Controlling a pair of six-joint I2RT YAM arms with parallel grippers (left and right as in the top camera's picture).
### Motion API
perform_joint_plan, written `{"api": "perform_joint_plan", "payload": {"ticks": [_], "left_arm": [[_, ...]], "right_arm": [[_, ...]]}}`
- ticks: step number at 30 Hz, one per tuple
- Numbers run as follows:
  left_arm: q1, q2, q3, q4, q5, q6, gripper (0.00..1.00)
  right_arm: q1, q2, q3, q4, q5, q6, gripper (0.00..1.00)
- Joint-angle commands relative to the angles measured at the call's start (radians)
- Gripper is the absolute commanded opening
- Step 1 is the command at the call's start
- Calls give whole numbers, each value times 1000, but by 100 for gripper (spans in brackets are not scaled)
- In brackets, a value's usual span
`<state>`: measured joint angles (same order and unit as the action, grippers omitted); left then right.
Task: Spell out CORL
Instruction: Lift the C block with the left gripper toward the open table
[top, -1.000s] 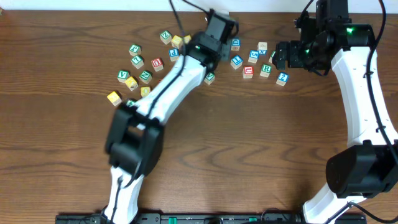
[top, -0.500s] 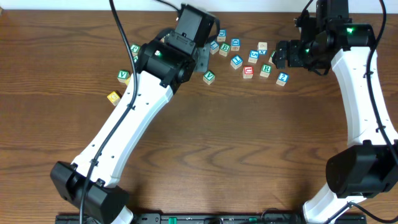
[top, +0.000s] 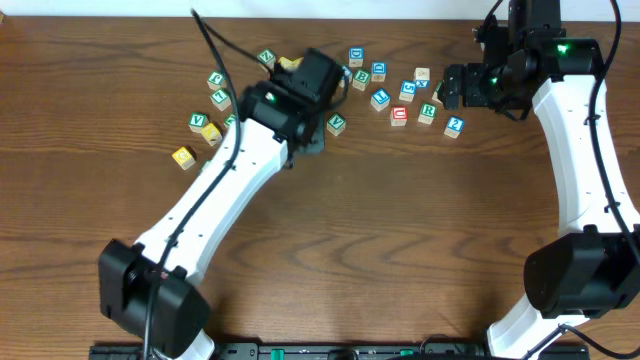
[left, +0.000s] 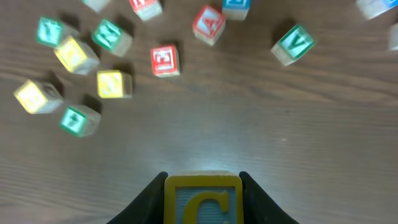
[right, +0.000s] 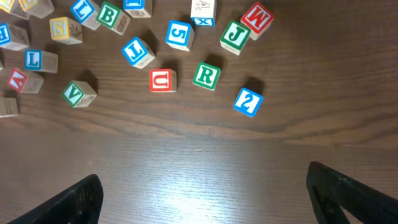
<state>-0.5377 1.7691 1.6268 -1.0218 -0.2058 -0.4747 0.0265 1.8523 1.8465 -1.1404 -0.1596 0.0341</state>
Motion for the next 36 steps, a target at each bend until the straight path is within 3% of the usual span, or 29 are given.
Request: {"api": "perform_joint_plan", "payload": {"ticks": [1, 9, 17, 26, 36], "left_arm": [[3, 16, -120, 93, 22, -55, 32], [3, 16, -320, 373, 23, -97, 32], [2, 52, -425, 557, 41, -118, 32], [2, 151, -427, 676, 64, -118, 32], [1, 186, -428, 680, 64, -48, 32]], "right_arm": [[-6, -1, 16, 0, 4, 6, 99], [-6, -1, 16, 0, 4, 6, 99], [-6, -1, 16, 0, 4, 6, 99], [-6, -1, 16, -1, 4, 6, 99], [-6, -1, -5, 5, 4, 6, 99]]}}
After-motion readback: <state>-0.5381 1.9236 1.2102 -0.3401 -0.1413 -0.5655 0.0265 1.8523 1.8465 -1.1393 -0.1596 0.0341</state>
